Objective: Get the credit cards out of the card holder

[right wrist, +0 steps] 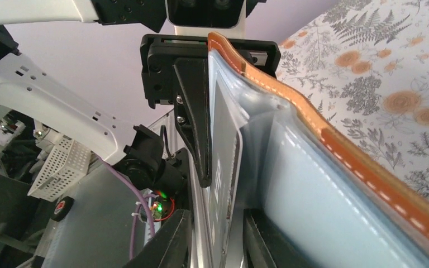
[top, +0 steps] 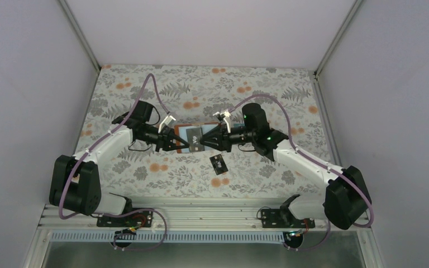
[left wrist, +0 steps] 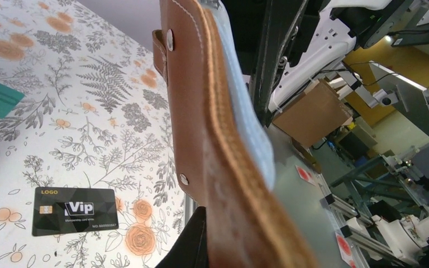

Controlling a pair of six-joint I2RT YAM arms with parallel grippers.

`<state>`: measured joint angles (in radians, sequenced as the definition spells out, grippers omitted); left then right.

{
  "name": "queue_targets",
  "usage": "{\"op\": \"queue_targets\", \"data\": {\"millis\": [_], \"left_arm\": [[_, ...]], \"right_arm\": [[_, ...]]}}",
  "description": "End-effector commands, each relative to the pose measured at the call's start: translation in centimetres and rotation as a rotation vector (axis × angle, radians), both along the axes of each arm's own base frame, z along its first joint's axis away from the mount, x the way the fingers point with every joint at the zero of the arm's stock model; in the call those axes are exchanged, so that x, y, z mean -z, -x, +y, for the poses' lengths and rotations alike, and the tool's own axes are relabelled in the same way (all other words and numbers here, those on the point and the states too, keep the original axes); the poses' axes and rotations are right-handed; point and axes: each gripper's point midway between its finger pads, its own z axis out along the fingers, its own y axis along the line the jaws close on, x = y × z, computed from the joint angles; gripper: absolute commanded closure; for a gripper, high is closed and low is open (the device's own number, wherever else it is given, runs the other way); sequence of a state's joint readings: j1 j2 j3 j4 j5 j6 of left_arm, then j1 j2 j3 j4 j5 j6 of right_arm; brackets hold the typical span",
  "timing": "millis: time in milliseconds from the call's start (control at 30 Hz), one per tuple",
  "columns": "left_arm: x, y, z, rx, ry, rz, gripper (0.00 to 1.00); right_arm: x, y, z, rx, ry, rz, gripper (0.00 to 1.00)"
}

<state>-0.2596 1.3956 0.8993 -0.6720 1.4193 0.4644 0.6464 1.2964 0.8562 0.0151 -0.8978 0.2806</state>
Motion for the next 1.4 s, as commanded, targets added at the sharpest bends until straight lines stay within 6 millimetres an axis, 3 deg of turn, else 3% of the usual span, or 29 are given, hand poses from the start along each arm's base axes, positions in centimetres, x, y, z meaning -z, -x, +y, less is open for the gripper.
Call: {"op": "queue_targets", "data": {"millis": [0, 133, 300, 467, 667, 767, 933, 1100, 1233, 1367], "left_arm": [[-1.9, 0.3, -0.1, 0.035, 0.077, -0.073, 0.97], [-2.0, 0.4, -0.1, 0.037, 0.079, -0.077, 0.98], [-2.0, 0.4, -0.1, 0.039, 0.082, -0.081, 0.98], [-2.0, 0.5, -0.1, 0.039, 0.083, -0.079, 0.98], [-2.1, 0.5, -0.1, 0.039, 0.083, -0.082, 0.97], [-1.9, 0.4, -0.1, 0.036, 0.079, -0.075, 0.9], [-2.0, 0.4, -0.1, 0.037, 0.083, -0.075, 0.89], [-2.1, 0.5, -0.1, 0.038, 0.084, -0.079, 0.97], [-2.2, 0.5, -0.1, 0.04, 0.085, -0.087, 0.98], [-2.2, 0.5, -0.1, 0.039, 0.085, -0.091, 0.98]], "right_arm": [[0.0, 0.8, -0.3, -0.036, -0.018, -0.035, 0.73], [1.2, 1.4, -0.6, -0.051, -0.007, -0.009, 0.79], [1.0, 2.1, -0.9, -0.068, -0.023, -0.028, 0.79], [1.0, 1.8, -0.9, -0.057, -0.018, -0.029, 0.96], [0.6, 1.0, -1.2, 0.006, -0.007, -0.052, 0.96], [0.7, 0.9, -1.7, 0.025, 0.005, -0.063, 0.96], [0.5, 1.0, -2.1, 0.025, 0.004, -0.064, 0.96], [0.4, 1.0, -2.0, 0.02, -0.001, -0.063, 0.96], [0.6, 1.3, -1.7, -0.015, -0.004, -0.049, 0.96], [0.7, 1.0, -1.3, -0.029, -0.011, -0.035, 0.89]]}}
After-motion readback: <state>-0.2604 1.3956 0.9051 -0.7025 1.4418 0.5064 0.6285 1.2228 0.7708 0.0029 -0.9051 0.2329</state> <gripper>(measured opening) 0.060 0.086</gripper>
